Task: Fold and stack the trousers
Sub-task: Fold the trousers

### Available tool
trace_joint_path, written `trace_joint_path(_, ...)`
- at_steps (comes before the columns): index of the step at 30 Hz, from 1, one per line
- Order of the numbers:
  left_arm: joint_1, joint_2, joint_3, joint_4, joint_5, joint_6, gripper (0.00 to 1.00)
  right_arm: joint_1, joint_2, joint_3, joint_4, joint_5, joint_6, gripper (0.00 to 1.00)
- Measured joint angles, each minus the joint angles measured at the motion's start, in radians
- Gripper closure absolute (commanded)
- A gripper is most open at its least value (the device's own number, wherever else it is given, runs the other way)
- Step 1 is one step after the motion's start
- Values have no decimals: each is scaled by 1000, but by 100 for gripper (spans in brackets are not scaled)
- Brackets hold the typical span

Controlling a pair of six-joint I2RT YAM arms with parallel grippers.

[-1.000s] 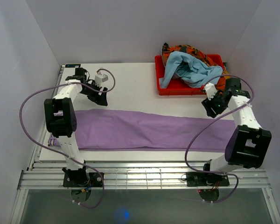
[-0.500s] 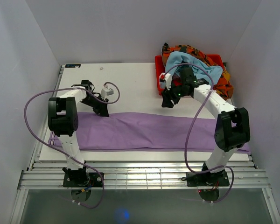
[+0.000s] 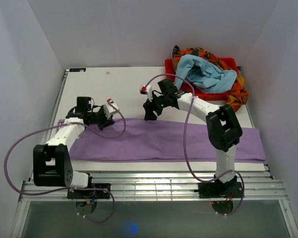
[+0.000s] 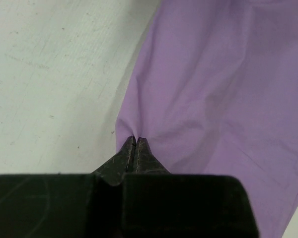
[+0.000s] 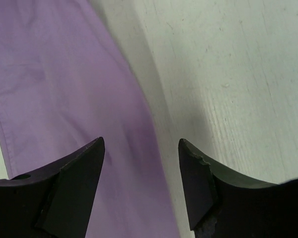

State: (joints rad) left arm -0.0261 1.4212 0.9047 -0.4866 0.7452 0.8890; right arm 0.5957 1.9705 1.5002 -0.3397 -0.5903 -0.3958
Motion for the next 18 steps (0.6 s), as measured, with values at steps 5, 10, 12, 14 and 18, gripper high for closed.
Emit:
trace_joint_path(5,-49,-157,-255,158,-68,129,100,24,46,35,37,-29,8,34)
trace_joint_path(10,-71,-304,-474,317,-112,276,100,48,54,35,37,-66,16,34)
trace_joint_path(12,-77,-382,-563,393,-129,318,100,61,54,35,37,-76,22,29)
trace_joint_path(14,-85,-462,-656,476,-144,359,100,81,55,35,37,-82,23,25)
trace_joint_path(18,-94,-554,-769,596,-163,418,100,120,75,36,37,-83,13,23)
